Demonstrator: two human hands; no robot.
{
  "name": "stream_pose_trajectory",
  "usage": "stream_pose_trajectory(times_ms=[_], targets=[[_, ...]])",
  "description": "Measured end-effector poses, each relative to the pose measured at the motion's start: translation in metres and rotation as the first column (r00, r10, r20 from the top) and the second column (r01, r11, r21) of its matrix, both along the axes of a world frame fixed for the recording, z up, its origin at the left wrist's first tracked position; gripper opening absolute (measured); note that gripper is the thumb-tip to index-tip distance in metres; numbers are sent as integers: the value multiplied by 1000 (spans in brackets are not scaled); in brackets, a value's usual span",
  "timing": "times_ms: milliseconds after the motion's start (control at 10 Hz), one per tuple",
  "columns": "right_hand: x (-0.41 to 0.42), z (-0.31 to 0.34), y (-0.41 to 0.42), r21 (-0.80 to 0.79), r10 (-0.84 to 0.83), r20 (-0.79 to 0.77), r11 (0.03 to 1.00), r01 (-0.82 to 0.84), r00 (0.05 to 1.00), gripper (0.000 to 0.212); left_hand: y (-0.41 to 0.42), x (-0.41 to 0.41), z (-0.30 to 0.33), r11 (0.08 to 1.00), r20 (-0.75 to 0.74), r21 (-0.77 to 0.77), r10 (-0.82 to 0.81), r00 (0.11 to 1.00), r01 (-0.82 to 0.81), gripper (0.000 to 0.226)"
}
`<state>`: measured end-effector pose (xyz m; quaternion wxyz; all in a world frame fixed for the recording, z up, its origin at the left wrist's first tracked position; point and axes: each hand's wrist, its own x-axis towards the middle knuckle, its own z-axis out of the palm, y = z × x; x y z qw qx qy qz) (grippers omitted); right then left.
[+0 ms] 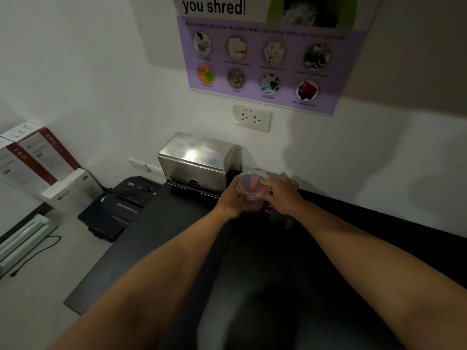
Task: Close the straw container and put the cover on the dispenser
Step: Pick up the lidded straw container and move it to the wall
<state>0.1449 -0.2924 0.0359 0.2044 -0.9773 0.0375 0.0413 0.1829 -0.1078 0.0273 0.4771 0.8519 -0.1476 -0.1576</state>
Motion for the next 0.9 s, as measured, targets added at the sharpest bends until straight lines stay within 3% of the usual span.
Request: stream_pose_trajectory(times_ms=[400,600,700,900], targets=[[29,7,-7,-19,-33,-26,999,32,999,57,-18,31,3,1000,34,2,-4,999,4,71],[39,10,-11,-48,-46,-90,998,42,995,63,-25,41,-1,998,-57,-49,-33,998,30,79],[37,12,-10,-50,-50,-125,998,44,991,65,-24,39,3,997,-94,-68,-41,995,35,78],[30,25,-1,32,-59,17,998,59,998,59,-14,34,16,999,-17,-37,25,1000,-25,53]])
